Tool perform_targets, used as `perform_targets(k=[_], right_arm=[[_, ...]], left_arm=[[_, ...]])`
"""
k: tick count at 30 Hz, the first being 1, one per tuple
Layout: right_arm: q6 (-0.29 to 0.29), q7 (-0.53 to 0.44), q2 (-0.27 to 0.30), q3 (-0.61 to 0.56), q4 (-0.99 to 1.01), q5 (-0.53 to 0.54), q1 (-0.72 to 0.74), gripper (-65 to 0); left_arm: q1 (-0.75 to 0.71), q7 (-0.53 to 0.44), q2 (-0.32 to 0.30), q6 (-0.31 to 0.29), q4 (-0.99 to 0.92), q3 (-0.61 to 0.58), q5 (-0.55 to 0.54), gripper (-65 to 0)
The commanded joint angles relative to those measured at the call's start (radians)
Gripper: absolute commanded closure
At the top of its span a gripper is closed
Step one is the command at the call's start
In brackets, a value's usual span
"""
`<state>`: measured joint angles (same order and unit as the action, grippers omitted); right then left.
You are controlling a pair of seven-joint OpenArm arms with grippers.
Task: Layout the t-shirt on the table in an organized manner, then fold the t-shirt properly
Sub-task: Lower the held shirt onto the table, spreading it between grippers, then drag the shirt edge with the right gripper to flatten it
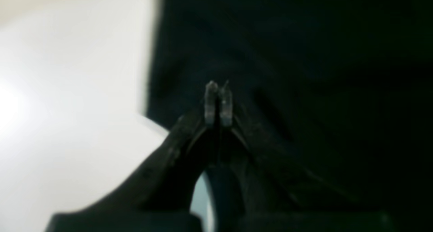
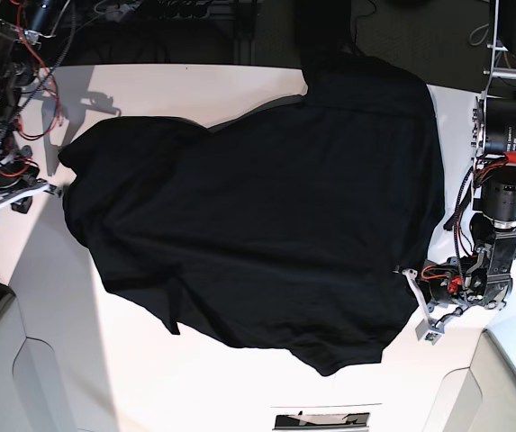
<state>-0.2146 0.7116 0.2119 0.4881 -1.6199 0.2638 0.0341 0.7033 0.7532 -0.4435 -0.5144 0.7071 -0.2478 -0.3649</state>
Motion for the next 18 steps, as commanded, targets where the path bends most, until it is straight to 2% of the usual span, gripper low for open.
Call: perform_targets(k=[1,4,7,10,12,14,18], right_arm=[[-0.012,-0.015,0.024,0.007,0.001,0.020,0.018,0.0],[-0.064,-0.015,0.043,0.007,0.065,0.099,0.024,0.0],[-0.119,-0.015,0.039,0.006,0.116,0.206,0.026,0.0],[-0.158,-0.020,0.037,0.005,0.124,0.268,0.027,-24.5],[-0.164,-0.029,0.037,0.005,0.124,0.279,0.027,-34.4],[-0.166,-0.034,0.037,0.005,0.124,0.278,0.026,-36.0],[-0.175,-0.048,0.037,-0.004,0.127,0.277,0.027,-36.0]], left_arm=[[0.025,0.010,-0.020,-0.023,0.045,0.004,-0.043,0.0],[-0.040,0.053,-0.045,-0.032,0.157,0.004,-0.127,0.0],[-0.127,0.068,-0.059,-0.032,0.291,0.004,-0.154,0.0],[-0.211,0.099,-0.058,-0.028,0.407,0.004,-0.156,0.0],[-0.264,0.113,-0.060,-0.018,0.465,0.004,-0.154,0.0],[-0.313,0.119,-0.070,0.009,0.495,0.004,-0.155,0.0],[-0.400,0.106,-0.090,0.013,0.502,0.004,-0.154,0.0]])
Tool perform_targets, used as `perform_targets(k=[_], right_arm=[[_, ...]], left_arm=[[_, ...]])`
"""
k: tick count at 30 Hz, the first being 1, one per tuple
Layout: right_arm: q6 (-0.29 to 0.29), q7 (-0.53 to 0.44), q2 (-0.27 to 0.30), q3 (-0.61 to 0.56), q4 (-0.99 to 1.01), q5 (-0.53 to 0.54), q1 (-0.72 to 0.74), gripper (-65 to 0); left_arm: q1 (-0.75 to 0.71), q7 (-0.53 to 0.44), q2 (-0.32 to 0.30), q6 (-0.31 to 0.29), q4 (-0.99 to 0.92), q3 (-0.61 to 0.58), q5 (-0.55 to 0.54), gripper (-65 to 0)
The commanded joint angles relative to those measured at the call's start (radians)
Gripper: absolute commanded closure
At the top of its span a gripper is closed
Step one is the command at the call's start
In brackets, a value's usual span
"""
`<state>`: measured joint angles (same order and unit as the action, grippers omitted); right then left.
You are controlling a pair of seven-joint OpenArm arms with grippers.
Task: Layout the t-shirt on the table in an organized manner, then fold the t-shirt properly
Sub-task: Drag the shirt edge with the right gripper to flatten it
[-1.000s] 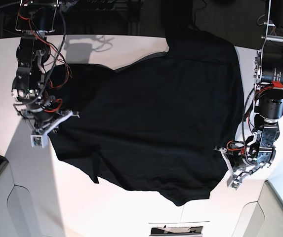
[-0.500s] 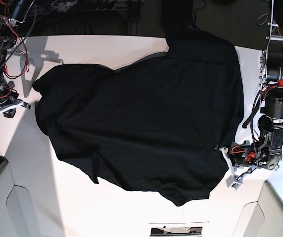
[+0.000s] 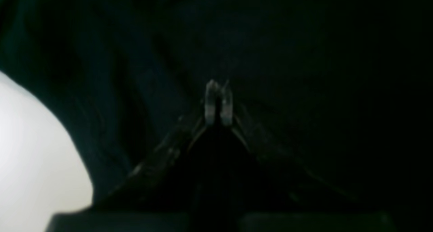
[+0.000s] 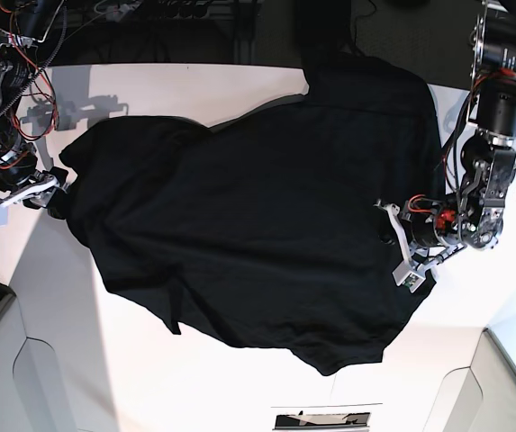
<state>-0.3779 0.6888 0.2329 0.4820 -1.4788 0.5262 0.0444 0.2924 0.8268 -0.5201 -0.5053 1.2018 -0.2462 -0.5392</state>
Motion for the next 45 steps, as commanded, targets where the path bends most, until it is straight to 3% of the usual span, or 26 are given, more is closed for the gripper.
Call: perform_targets(k=[1,9,11,14,15,21,27,29,32,33,35,37,45], right_arm=[[-0.012,-0.034,0.016,-0.004,-0.007,0.015,0.019,-36.0],[-0.012,-0.073,0.013,-0.112,0.203,-0.023,0.130,-35.6],[-0.011,-0.109,0.013,-0.127,0.224,-0.038,0.132,-26.7],[-0.012,-0.116,0.014,-0.125,0.217,-0.041,0.132,-3.3],[-0.013,-0.116,0.014,-0.119,0.210,-0.041,0.132,0.0],[-0.067,-0.084,0.014,0.010,0.122,-0.043,0.131,0.0],[-0.093,0.044,0.021,0.172,-0.017,0.063,0.128,0.0],[-0.133,0.080,0.022,0.205,-0.042,0.098,0.120,0.0],[-0.143,0.099,0.021,0.224,-0.063,0.170,0.088,0.0],[-0.144,0.101,0.021,0.224,-0.064,0.179,0.077,-6.2],[-0.145,0.100,0.018,0.224,-0.064,0.192,0.059,-28.2],[-0.145,0.101,0.016,0.224,-0.064,0.192,0.048,-40.6],[-0.145,0.097,0.015,0.240,-0.064,0.193,0.044,-41.4]], left_arm=[[-0.007,0.023,-0.015,0.003,0.007,0.003,0.025,0.0],[-0.073,-0.010,-0.010,0.004,0.007,0.003,0.043,0.0],[-0.077,-0.011,-0.010,0.004,0.007,0.003,0.045,0.0],[-0.077,-0.023,-0.010,0.004,0.007,0.003,0.076,0.0],[-0.077,-0.033,-0.010,0.004,0.007,0.003,0.094,0.0],[-0.077,-0.046,-0.013,0.017,0.003,0.003,0.189,0.0],[-0.076,-0.106,-0.012,0.045,-0.087,0.003,0.245,0.0],[-0.073,-0.113,-0.012,0.045,-0.121,0.003,0.245,0.0],[-0.074,-0.117,-0.013,0.045,-0.145,0.003,0.254,0.0],[-0.074,-0.117,-0.012,0.045,-0.146,0.003,0.267,0.0],[-0.072,-0.123,-0.013,0.045,-0.146,0.003,0.296,0.0],[-0.063,-0.128,-0.013,0.045,-0.147,0.003,0.329,0.0],[0.009,-0.150,-0.066,0.045,-0.150,0.003,0.407,0.0]])
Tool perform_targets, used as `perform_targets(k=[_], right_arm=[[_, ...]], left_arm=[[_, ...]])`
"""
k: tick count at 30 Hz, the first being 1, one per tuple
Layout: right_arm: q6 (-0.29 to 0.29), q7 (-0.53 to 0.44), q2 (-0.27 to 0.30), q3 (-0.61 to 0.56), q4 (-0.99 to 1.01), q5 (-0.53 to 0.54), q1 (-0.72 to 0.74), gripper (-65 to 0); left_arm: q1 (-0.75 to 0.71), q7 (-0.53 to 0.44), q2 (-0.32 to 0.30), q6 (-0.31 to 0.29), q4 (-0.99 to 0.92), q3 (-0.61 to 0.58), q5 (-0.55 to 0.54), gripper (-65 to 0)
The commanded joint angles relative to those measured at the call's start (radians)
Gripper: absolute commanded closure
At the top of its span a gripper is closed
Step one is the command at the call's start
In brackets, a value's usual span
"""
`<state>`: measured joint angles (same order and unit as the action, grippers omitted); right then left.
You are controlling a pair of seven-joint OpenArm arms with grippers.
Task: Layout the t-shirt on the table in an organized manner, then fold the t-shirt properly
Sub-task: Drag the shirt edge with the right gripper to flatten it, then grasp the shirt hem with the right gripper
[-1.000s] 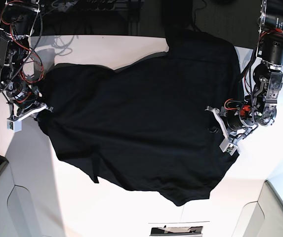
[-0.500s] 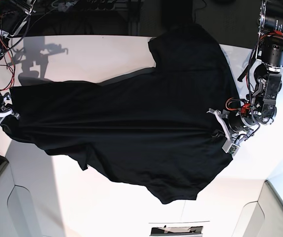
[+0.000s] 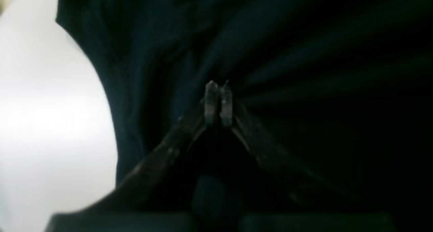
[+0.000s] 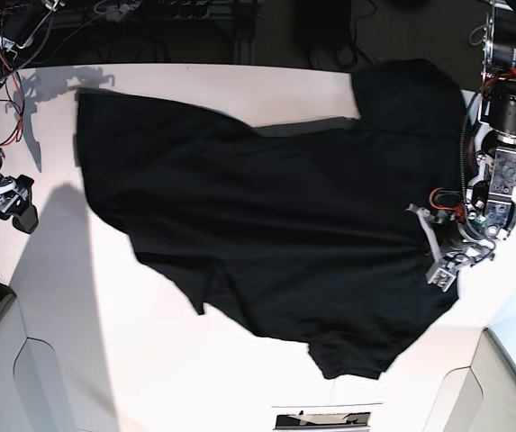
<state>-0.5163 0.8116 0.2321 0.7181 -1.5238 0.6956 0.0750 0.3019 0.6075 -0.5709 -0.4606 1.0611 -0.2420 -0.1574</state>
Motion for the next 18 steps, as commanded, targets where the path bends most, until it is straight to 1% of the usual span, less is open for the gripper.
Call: perform_targets(k=[1,4,6,8,13,14,16,18], right_arm=[[-0.004,-0.037,0.014,0.000,-0.019,0.023,0.014,-41.4],[-0.004,-0.074,0.014,-0.045,-0.018,0.021,0.019,-41.4],[-0.004,-0.082,0.002,-0.101,-0.016,0.002,0.035,-41.4],[-0.004,-0.098,-0.021,-0.168,-0.016,-0.040,0.050,-41.4],[-0.004,-0.179,-0.098,-0.335,-0.015,-0.149,0.055,-41.4],[-0.003,-0.192,-0.117,-0.364,-0.015,-0.179,0.059,-41.4],[0.008,-0.235,-0.155,-0.415,-0.015,-0.276,0.069,-41.4],[0.066,-0.276,-0.184,-0.459,-0.011,-0.373,0.080,-41.4]], left_arm=[[0.012,0.069,-0.023,0.002,-0.010,-0.001,0.025,0.0],[0.051,0.069,-0.038,0.003,-0.010,-0.001,0.018,0.0],[0.076,0.071,-0.039,0.002,-0.006,-0.001,-0.024,0.0],[0.084,0.072,-0.039,-0.031,0.020,-0.001,-0.081,0.0],[0.072,0.138,-0.039,-0.030,0.177,-0.001,-0.211,0.0],[0.072,0.138,-0.039,-0.030,0.207,-0.001,-0.228,0.0],[0.072,0.143,-0.039,-0.030,0.259,-0.001,-0.246,0.0],[0.072,0.165,-0.039,-0.030,0.285,-0.001,-0.269,0.0]])
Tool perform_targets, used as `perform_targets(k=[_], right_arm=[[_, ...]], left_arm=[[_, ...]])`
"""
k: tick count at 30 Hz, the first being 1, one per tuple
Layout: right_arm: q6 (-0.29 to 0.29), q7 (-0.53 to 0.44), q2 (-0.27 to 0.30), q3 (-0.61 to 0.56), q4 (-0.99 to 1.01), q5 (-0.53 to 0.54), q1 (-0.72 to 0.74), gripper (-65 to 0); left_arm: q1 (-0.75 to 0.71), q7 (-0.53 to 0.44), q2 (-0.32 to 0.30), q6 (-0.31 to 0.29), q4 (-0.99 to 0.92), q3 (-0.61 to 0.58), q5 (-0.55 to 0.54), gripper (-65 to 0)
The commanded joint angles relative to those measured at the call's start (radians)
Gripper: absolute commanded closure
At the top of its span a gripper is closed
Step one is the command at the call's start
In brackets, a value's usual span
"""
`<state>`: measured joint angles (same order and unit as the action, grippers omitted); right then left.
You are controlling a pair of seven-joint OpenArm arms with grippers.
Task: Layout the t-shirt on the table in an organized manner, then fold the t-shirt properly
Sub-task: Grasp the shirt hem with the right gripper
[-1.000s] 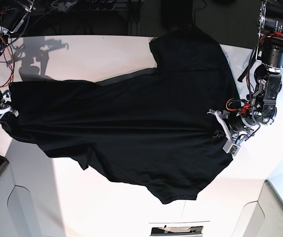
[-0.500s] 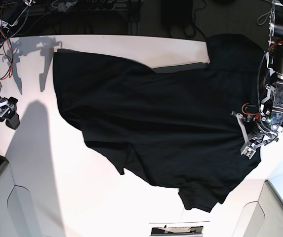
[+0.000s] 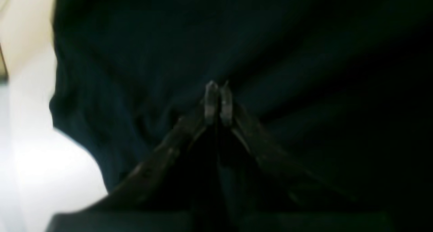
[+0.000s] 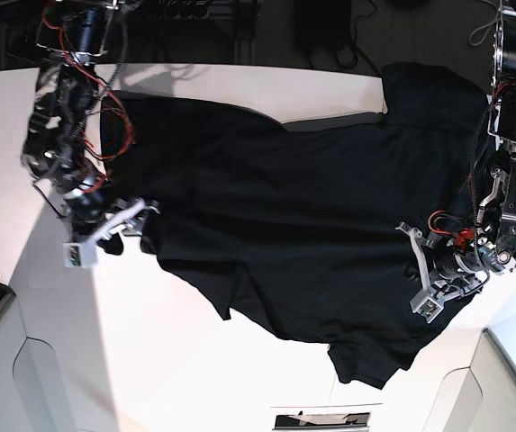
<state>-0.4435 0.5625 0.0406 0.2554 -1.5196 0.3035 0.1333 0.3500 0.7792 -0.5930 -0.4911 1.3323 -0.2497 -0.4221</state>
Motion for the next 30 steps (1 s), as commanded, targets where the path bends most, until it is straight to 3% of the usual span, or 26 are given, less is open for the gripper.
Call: perform_targets(k=[1,4,10,17,19,22,23,25,28,30], right_arm=[[0.031,-0.042,0.000,-0.015,-0.006,-0.016,0.029,-41.4],[0.099,-0.055,-0.005,-0.047,0.077,-0.068,0.079,-41.3],[0.099,-0.080,-0.005,-0.048,0.359,-0.069,0.201,-41.3],[-0.010,-0.092,-0.017,-0.048,0.424,-0.024,0.204,-40.1],[-0.012,-0.092,-0.022,-0.048,0.424,-0.023,0.204,-28.5],[-0.012,-0.097,-0.021,-0.048,0.424,-0.011,0.204,-3.2],[-0.013,-0.103,-0.021,-0.048,0.424,-0.007,0.204,0.0],[-0.025,-0.116,-0.021,-0.048,0.423,-0.007,0.205,0.0],[-0.092,-0.109,-0.018,-0.043,0.397,-0.007,0.203,0.0],[-0.095,-0.083,-0.019,-0.027,0.353,-0.005,0.203,0.0]], left_arm=[[0.024,0.004,-0.017,0.000,0.015,0.007,-0.022,0.0],[0.018,0.011,-0.017,0.000,0.015,0.007,-0.070,0.0],[-0.008,0.011,-0.017,-0.004,0.015,0.007,-0.094,0.0],[-0.055,0.002,-0.016,-0.004,0.015,0.007,-0.093,0.0],[-0.068,0.002,-0.016,-0.004,0.015,0.007,-0.093,0.0],[-0.082,0.002,-0.017,-0.008,0.015,0.007,-0.085,0.0],[-0.084,-0.002,-0.017,-0.008,0.014,0.007,-0.075,0.0],[-0.088,-0.027,-0.017,-0.008,0.011,0.007,-0.041,0.0],[-0.087,-0.058,-0.017,-0.008,-0.018,0.007,0.006,0.0],[-0.087,-0.063,-0.017,-0.008,-0.050,0.007,0.020,0.0]])
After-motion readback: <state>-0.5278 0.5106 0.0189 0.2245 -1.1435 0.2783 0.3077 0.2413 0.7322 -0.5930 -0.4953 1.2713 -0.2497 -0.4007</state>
